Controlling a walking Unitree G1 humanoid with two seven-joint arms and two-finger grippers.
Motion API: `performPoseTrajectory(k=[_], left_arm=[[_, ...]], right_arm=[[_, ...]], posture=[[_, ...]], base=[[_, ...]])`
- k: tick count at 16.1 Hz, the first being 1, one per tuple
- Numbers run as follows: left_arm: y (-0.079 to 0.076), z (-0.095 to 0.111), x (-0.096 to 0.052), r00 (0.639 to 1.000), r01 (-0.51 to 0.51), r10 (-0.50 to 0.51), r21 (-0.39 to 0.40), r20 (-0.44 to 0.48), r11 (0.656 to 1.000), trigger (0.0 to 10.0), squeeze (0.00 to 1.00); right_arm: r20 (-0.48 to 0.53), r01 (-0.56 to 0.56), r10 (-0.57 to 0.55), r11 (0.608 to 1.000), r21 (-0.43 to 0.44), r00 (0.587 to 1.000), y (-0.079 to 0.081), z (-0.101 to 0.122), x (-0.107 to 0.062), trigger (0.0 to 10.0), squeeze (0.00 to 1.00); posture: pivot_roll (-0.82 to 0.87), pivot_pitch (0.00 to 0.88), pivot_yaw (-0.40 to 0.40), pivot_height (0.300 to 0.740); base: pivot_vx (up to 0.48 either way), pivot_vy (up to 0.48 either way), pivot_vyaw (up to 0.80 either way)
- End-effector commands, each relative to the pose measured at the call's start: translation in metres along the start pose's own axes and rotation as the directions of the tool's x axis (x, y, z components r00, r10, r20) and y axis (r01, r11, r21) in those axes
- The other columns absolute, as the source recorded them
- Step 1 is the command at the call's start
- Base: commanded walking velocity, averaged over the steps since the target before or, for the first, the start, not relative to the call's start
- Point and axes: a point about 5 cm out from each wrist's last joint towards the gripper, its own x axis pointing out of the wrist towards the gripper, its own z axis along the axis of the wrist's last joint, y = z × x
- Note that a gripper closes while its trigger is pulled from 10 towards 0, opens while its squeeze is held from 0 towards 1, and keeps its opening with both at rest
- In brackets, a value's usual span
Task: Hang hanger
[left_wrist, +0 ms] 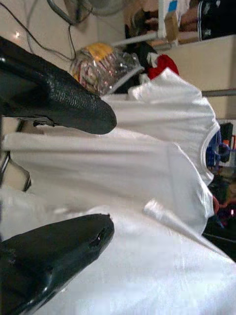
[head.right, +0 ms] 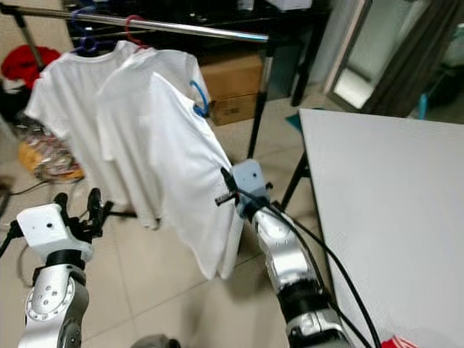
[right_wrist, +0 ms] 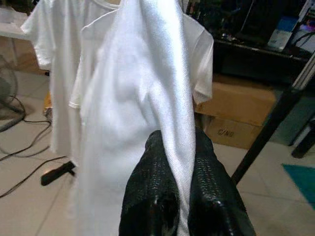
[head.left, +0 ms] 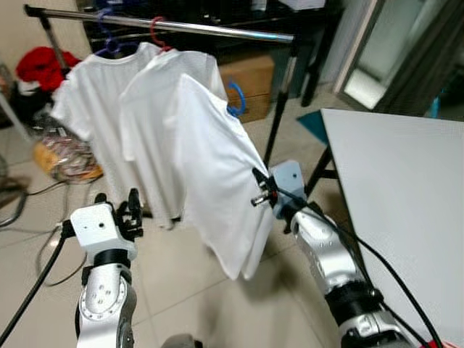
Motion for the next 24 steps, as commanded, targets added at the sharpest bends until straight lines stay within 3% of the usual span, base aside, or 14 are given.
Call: performPoseTrajectory(k=[1, 7, 24], left_arm=[[-0.0028, -0.0040, -0.0035, 1.000, -0.018, 0.018, -0.021, -0.009, 1.000, 10.0, 0.00], [-0.0002, -0.0037, -0.0028, 1.000, -0.025, 0.025, -0.014, 0.004, 1.000, 10.0, 0.00], [-0.0040, -0.0041, 0.0033, 1.000, 0.003, -0.003, -0.009, 0.007, 1.000, 10.0, 0.00]], right_arm=[[0.033, -0.023, 0.024, 0.999, -0.032, 0.999, -0.0006, 0.0084, 0.0040, 10.0, 0.00], [0.030, -0.058, 0.059, 0.998, -0.030, 0.998, 0.0065, 0.0086, 0.0089, 10.0, 0.00], [0.028, -0.014, 0.015, 0.999, -0.050, 0.999, 0.0051, 0.0078, 0.0104, 10.0, 0.00]], posture=[[0.18, 0.000, -0.029, 0.740], [0.19, 0.000, -0.028, 0.740], [0.18, 0.000, -0.023, 0.740]], base=[[0.349, 0.000, 0.00], [0.410, 0.121, 0.00], [0.417, 0.071, 0.00]])
